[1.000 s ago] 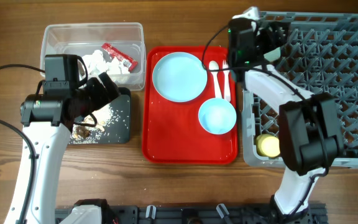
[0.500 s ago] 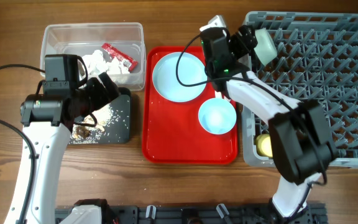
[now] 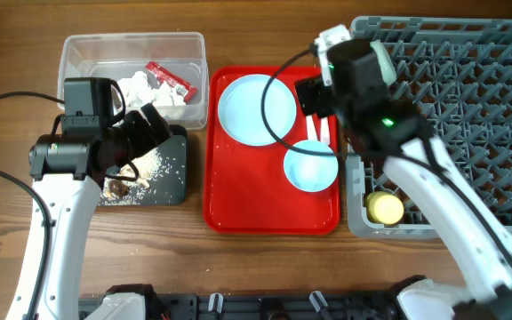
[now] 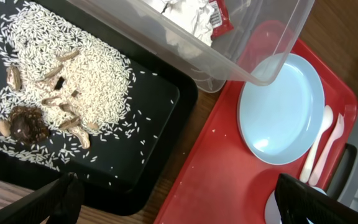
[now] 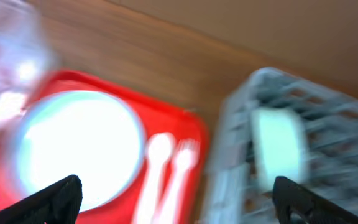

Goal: Sort waste into correct bins and load items into the dishwasher rack
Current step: 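Move the right gripper to the light-blue bowl and grasp its rim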

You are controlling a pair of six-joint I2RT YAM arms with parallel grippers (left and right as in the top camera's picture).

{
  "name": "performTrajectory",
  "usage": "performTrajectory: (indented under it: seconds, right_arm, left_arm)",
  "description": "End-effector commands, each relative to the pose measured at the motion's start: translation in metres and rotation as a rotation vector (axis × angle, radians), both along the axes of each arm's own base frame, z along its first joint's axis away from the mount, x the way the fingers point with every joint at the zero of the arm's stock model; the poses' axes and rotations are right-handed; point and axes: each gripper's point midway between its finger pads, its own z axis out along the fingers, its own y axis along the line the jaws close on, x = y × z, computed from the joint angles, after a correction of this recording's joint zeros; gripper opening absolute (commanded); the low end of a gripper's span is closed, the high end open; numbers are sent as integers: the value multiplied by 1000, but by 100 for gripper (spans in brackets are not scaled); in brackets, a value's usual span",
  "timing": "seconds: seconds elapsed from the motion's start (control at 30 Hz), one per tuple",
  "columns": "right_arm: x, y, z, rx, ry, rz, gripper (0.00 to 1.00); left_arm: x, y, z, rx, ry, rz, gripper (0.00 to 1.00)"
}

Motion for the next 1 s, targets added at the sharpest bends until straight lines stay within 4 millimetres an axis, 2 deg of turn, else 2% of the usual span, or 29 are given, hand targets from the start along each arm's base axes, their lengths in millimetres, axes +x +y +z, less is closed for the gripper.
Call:
performTrajectory:
  seconds: [0.0, 0.17, 0.27, 0.37, 0.4, 0.43, 0.5, 0.67, 0.87, 0.97]
  right_arm:
    - [-39, 34, -10, 337, 242, -12, 100]
    - [-70, 20, -70, 344, 499, -213, 89]
    - [-87, 11, -106, 322, 614, -308, 73]
    - [-100, 7, -122, 326, 674, -376, 62]
    - [-104, 5, -127, 318, 689, -382, 52]
    - [-108, 4, -130, 307, 701, -386, 46]
    - [-116, 2, -136, 294, 728, -411, 40]
    - [-140, -17, -147, 198, 754, -588, 40]
    - [-162, -18, -167, 181, 786, -688, 45]
    - [-165, -20, -178, 193, 785, -720, 47]
  left_arm:
    - [3, 1, 7, -2, -20, -7, 100]
    - [3, 1, 7, -2, -20, -7, 100]
    - [3, 1, 7, -2, -20, -7, 100]
    - [3, 1, 7, -2, -20, -7, 100]
    - [3, 1, 7, -2, -20, -7, 100]
    - [3, 1, 7, -2, -20, -7, 100]
    - [3, 1, 7, -2, -20, -7, 100]
    - [3, 1, 7, -2, -20, -7, 100]
    - [3, 1, 7, -2, -20, -7, 100]
    - [3, 1, 7, -2, -20, -7, 100]
